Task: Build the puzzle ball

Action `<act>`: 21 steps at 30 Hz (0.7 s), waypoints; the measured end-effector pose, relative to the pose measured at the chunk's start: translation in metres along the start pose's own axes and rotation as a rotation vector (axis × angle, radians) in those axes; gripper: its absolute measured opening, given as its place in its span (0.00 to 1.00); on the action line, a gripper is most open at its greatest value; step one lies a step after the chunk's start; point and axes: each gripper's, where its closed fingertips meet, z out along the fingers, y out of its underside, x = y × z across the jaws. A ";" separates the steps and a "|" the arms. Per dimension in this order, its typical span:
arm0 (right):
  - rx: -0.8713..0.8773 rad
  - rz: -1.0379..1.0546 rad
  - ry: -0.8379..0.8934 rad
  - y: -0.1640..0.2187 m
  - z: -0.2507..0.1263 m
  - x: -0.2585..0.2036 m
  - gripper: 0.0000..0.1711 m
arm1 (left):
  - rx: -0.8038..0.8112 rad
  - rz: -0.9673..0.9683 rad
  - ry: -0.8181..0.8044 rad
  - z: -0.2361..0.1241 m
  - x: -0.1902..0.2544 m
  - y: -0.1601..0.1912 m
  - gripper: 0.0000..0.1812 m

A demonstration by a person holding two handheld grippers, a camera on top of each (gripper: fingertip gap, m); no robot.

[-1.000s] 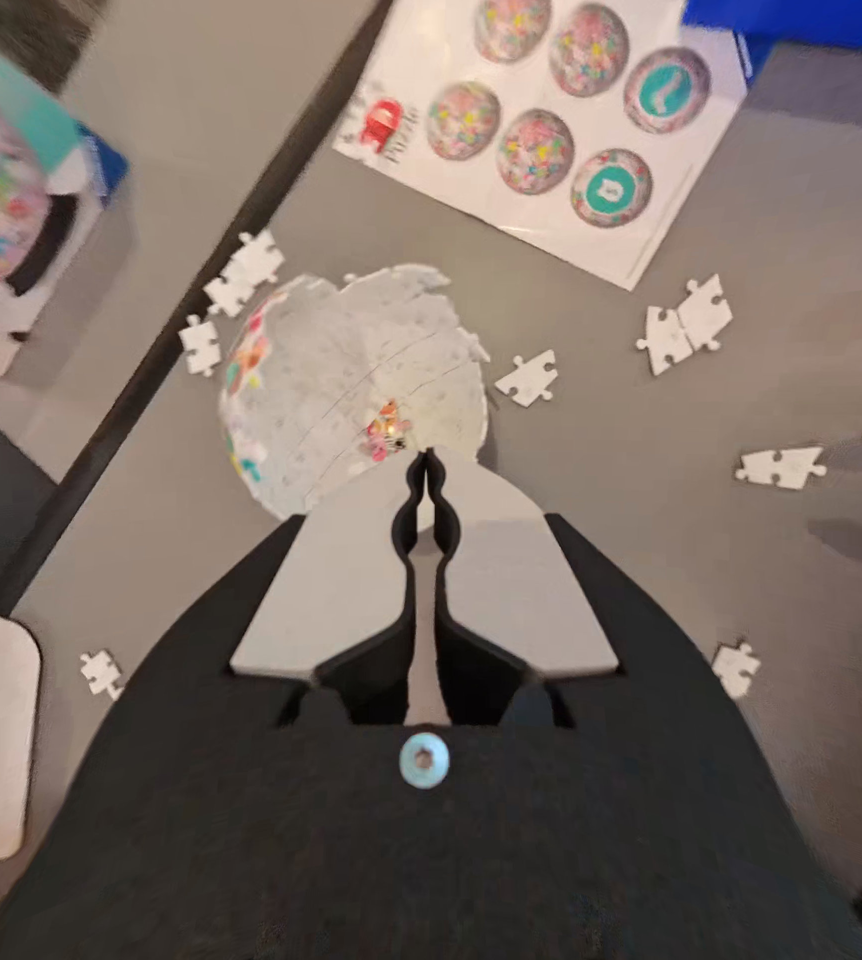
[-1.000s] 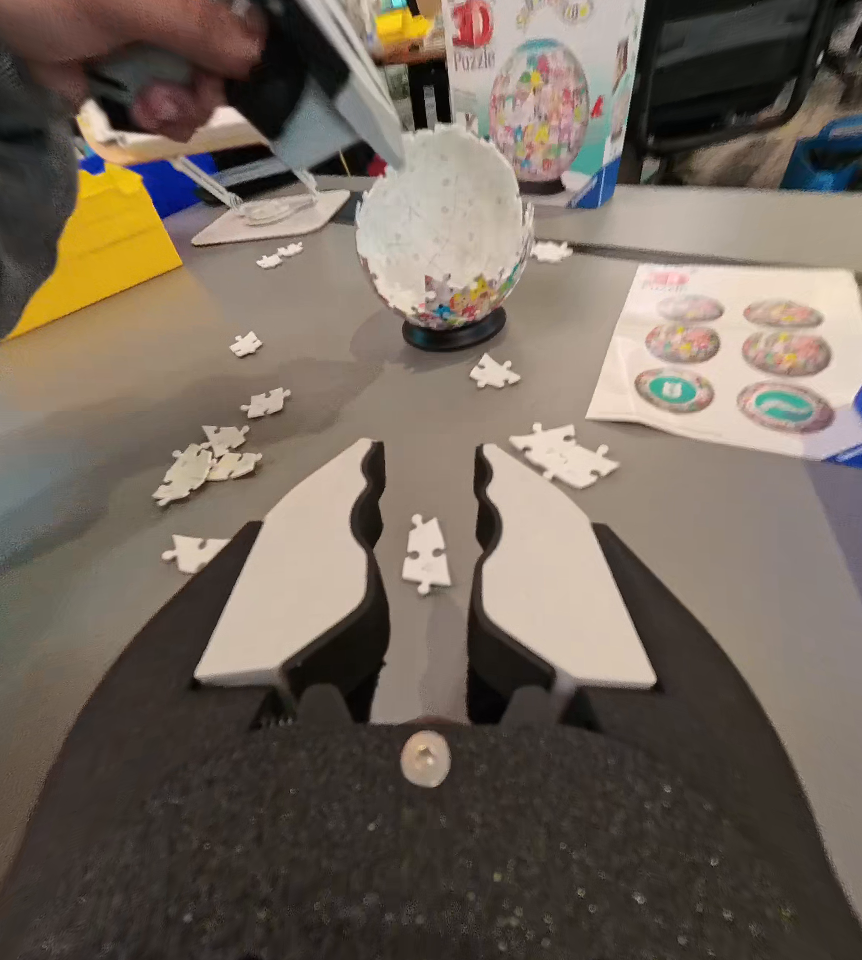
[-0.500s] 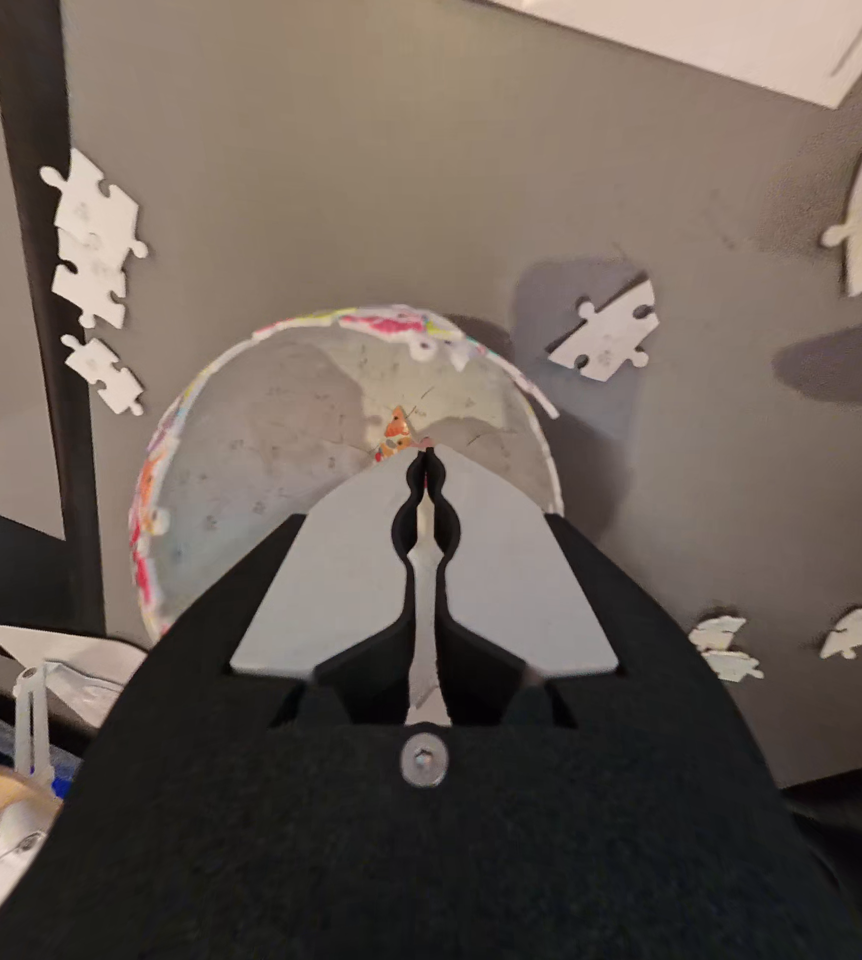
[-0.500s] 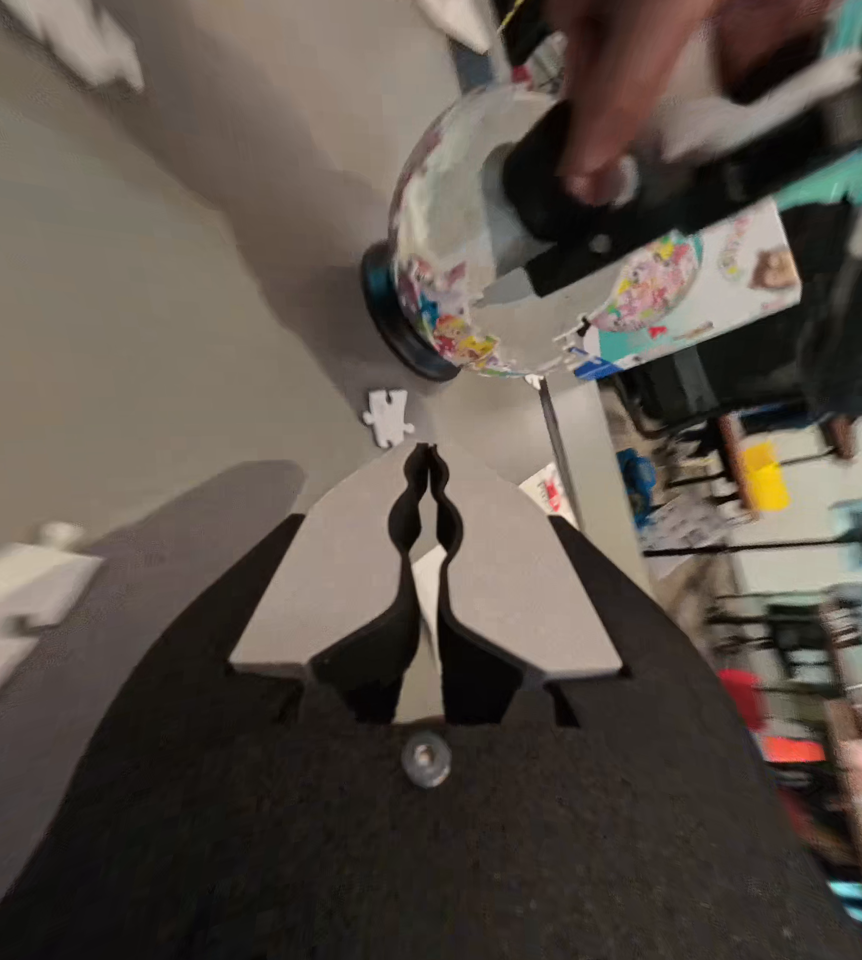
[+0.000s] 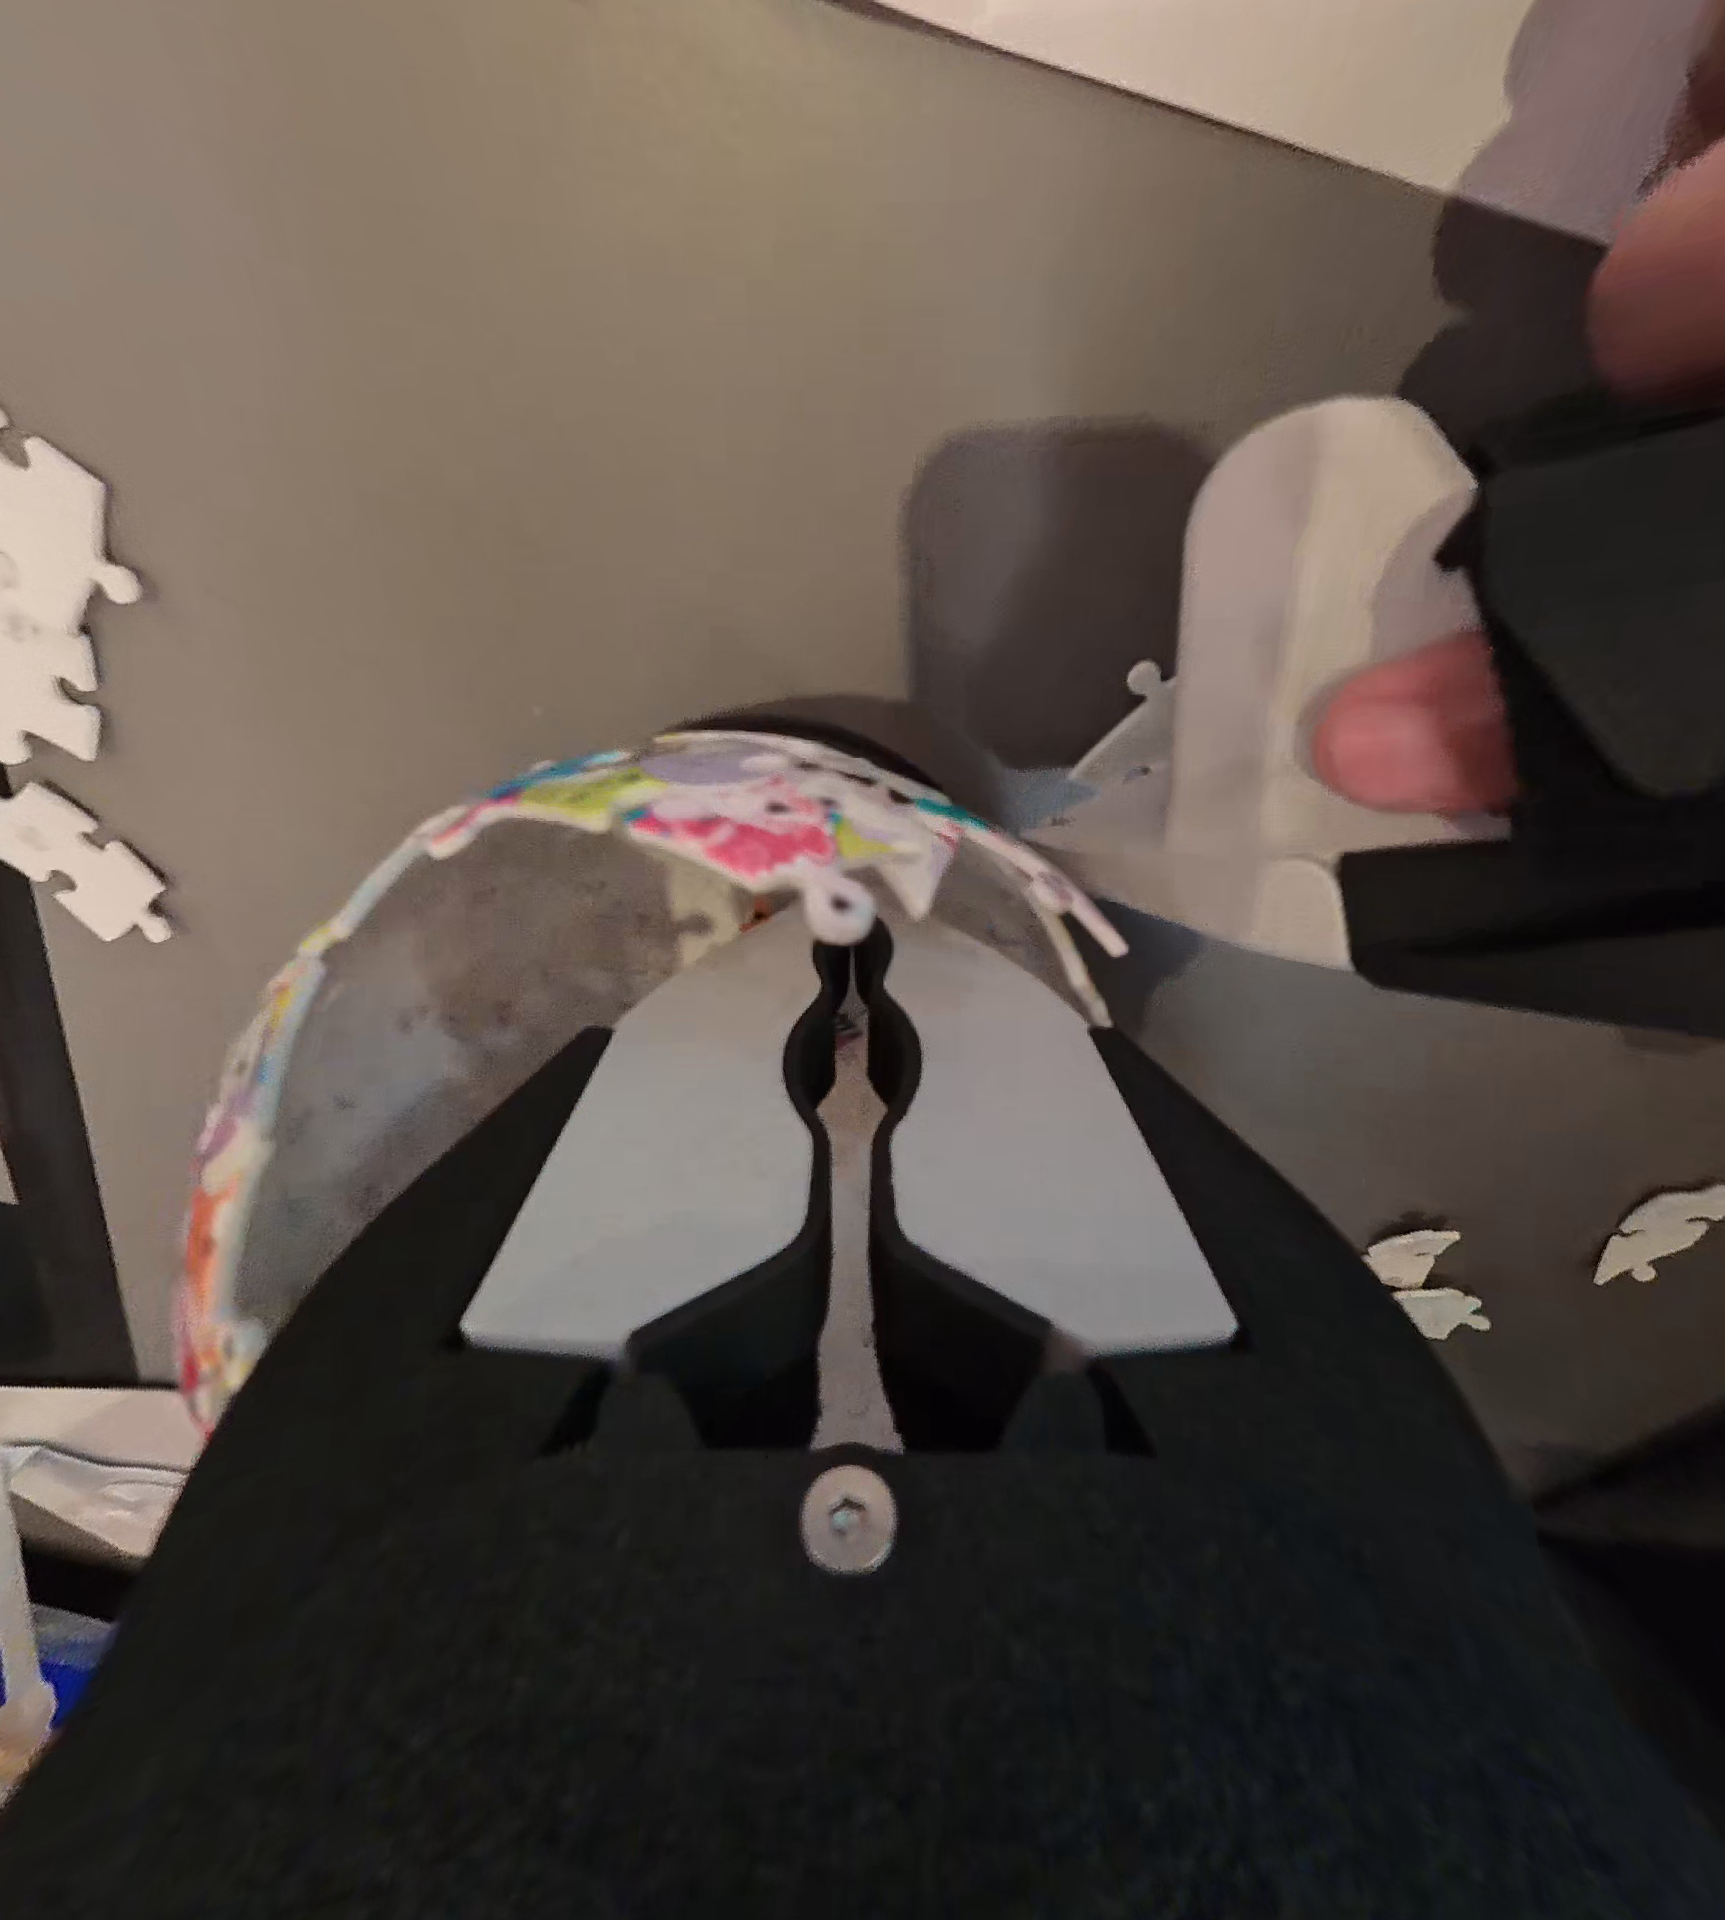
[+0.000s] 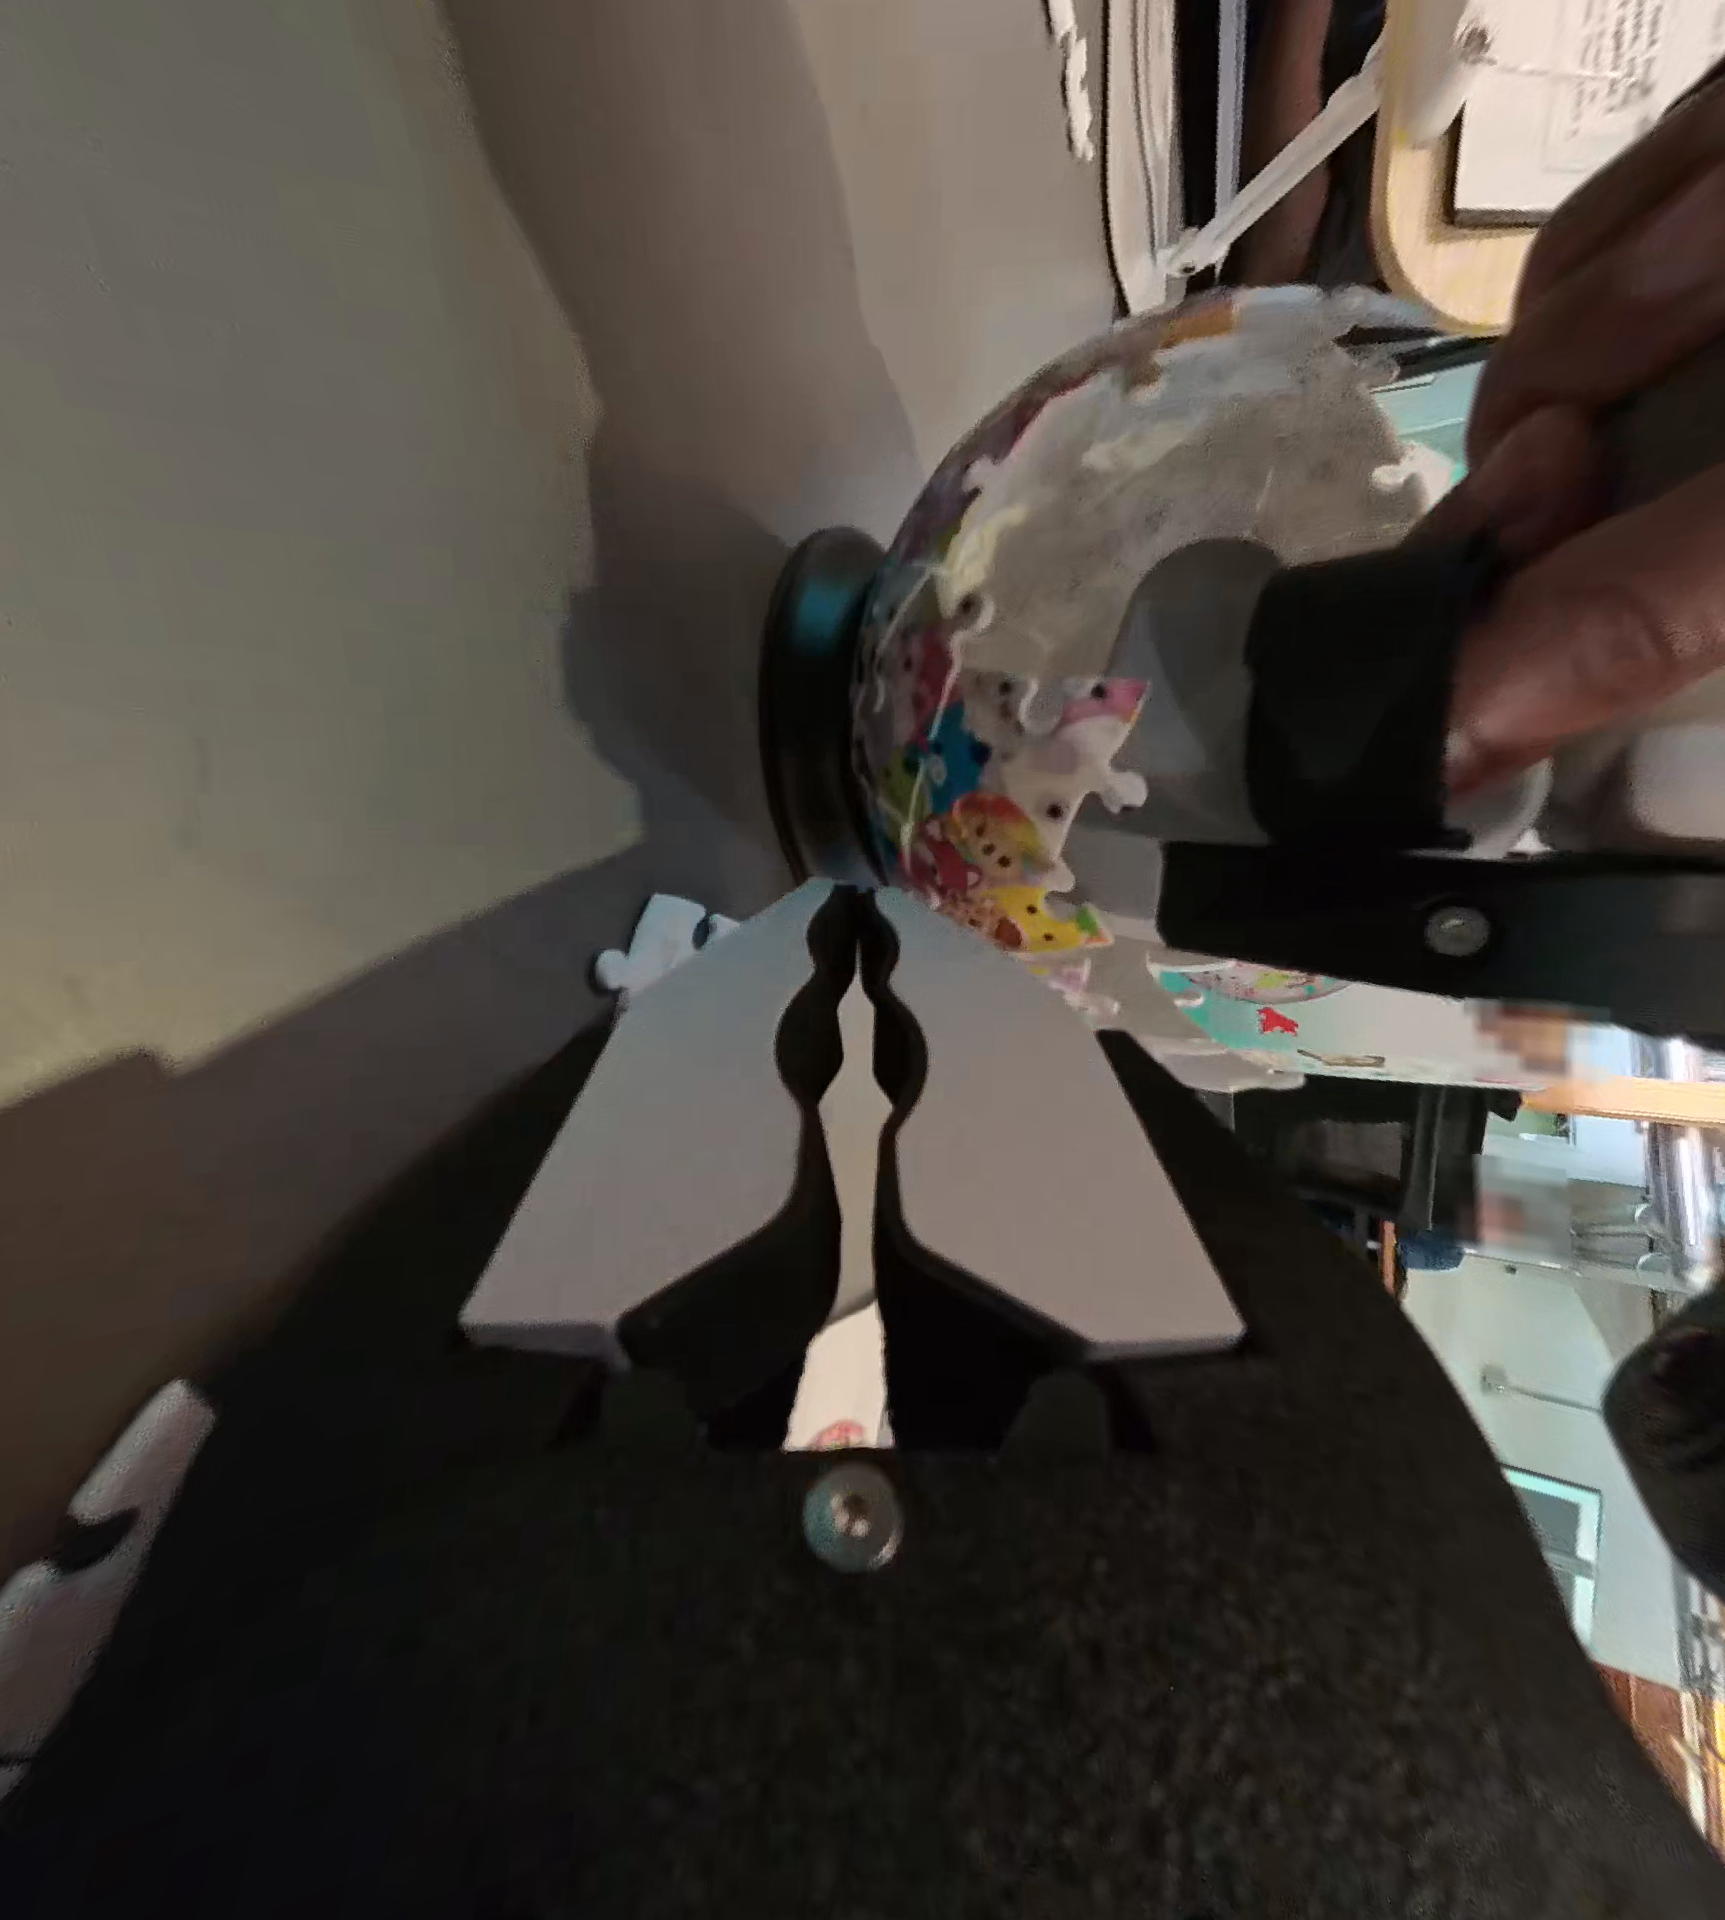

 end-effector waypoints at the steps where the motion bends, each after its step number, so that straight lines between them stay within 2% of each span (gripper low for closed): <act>1: -0.003 0.000 0.010 0.002 0.001 0.001 0.00 | -0.005 0.000 0.021 0.001 0.001 0.000 0.00; 4: 0.009 0.027 -0.011 0.003 0.008 -0.003 0.00 | -0.020 0.010 0.072 0.006 0.004 0.002 0.00; 21: 0.004 0.001 0.005 0.001 0.011 -0.002 0.00 | -0.037 0.026 0.055 0.011 0.004 0.008 0.00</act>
